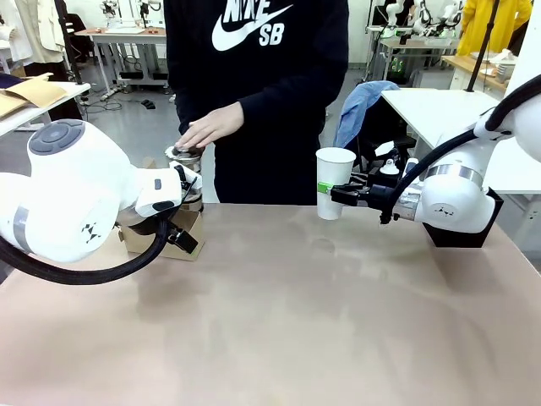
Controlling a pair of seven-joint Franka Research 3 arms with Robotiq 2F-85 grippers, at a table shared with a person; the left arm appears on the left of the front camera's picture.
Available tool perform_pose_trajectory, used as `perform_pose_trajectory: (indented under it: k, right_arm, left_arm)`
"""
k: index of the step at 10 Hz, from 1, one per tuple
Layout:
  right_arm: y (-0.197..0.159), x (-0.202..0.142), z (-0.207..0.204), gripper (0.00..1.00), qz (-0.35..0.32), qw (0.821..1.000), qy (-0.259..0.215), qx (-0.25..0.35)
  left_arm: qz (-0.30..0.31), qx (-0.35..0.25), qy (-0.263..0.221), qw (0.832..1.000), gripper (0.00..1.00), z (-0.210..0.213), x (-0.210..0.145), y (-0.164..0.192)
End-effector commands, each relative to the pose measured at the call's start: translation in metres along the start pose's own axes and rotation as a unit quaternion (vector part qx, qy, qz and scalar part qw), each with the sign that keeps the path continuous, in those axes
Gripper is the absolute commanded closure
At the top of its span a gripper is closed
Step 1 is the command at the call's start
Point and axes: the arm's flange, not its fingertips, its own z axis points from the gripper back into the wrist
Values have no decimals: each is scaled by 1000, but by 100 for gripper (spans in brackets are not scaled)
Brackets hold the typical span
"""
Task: Pour a drink into a cup and package it in a carrier.
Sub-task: When a person places the Paper Cup Lid on the 600 ml Paper Cup , lift the 600 ml Paper Cup.
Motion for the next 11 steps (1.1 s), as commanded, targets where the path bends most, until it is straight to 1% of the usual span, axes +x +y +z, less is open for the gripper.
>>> perform_pose_trajectory:
  k: [1,11]
  right_arm:
    - [4,4,0,20,0,1000,-2,1]
    - [4,4,0,20,0,1000,-2,1]
  left_arm:
    - [1,-1,-1,1000,0,0,0,1]
    - [1,-1,-1,1000,0,0,0,1]
